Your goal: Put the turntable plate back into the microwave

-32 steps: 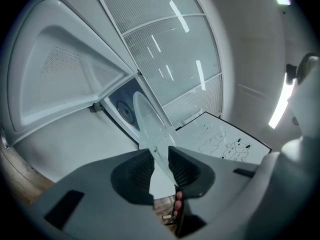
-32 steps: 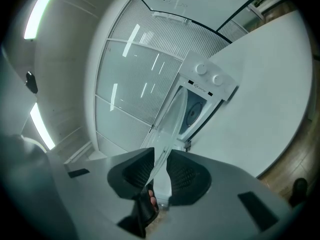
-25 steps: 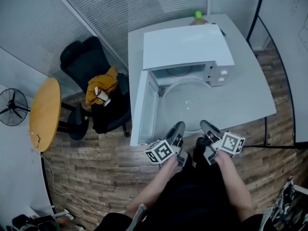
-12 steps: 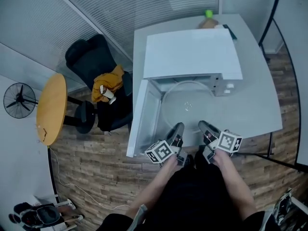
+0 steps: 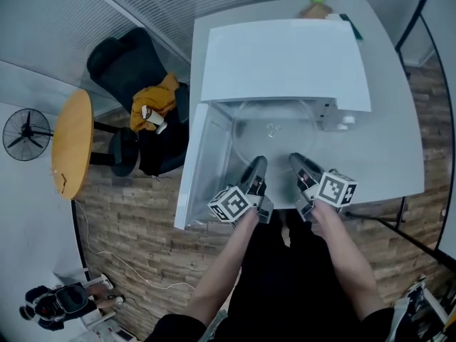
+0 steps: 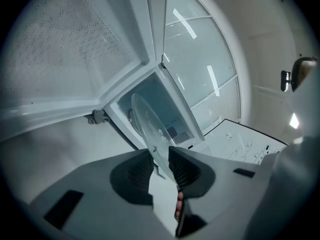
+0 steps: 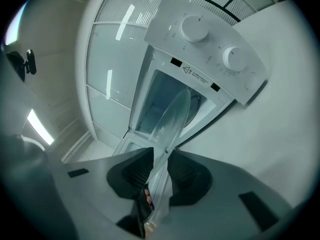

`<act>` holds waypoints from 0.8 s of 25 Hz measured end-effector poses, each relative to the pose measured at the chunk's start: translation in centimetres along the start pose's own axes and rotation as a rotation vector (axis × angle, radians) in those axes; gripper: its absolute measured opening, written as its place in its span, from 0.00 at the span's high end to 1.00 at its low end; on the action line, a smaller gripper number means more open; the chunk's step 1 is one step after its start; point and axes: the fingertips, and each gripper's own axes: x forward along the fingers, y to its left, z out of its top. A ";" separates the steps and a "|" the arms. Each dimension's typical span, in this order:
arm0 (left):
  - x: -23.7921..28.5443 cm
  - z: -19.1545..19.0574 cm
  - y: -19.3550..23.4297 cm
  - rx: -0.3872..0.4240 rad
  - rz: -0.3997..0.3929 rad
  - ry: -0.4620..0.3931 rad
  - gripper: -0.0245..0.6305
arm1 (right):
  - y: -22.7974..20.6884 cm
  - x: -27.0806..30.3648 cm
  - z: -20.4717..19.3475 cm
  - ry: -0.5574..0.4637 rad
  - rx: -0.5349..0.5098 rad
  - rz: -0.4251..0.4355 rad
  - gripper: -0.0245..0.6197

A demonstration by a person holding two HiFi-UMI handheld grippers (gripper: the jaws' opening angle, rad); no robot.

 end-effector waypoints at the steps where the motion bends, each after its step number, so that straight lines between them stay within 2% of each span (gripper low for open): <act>1: 0.3 0.0 0.3 0.005 0.001 0.006 0.85 | -0.3 0.2 0.0 0.006 -0.011 -0.010 0.81; 12: 3.0 1.1 2.8 0.038 -0.029 0.040 0.84 | -2.3 3.0 0.8 -0.001 -0.082 -0.057 0.79; 20: 4.9 2.5 3.5 0.097 -0.053 0.074 0.83 | -2.7 4.7 2.1 -0.033 -0.122 -0.086 0.78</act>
